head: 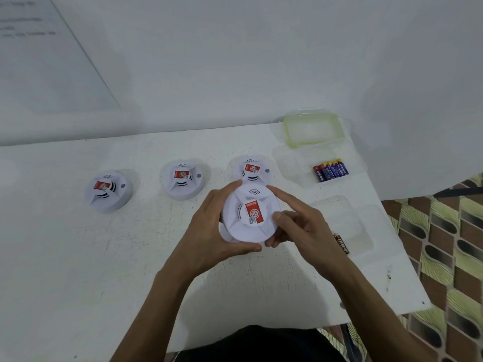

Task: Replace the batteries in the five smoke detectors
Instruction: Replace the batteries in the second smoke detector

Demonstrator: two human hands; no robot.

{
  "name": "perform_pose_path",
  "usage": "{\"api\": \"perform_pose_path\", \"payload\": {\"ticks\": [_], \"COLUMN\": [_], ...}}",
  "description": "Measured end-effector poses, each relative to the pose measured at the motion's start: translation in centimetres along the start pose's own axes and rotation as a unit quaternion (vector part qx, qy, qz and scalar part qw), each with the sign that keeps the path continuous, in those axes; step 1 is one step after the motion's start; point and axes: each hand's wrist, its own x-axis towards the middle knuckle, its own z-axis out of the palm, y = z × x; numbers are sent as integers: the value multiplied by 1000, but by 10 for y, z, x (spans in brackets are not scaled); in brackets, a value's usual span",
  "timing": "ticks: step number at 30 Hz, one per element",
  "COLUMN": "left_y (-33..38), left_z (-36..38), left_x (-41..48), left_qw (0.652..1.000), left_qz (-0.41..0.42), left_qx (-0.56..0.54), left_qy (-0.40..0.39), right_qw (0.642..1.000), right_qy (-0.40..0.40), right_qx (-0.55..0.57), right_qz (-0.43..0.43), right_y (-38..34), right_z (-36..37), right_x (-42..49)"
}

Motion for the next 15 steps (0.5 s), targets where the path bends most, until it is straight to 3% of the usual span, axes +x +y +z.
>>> {"api": "perform_pose_path", "payload": {"ticks": [15], "left_y": [-1], "left_z": [1], "left_x": [-6], "left_qw": [1000], "left_qz": [-26], "left_qx": [-2], "left_qy": [2], "right_qw": [1000], "right_qy": [5], "right_qx": [-25], "right_qz": [-8], "right_y": [1], "right_z": [0], "right_x": [-3]}}
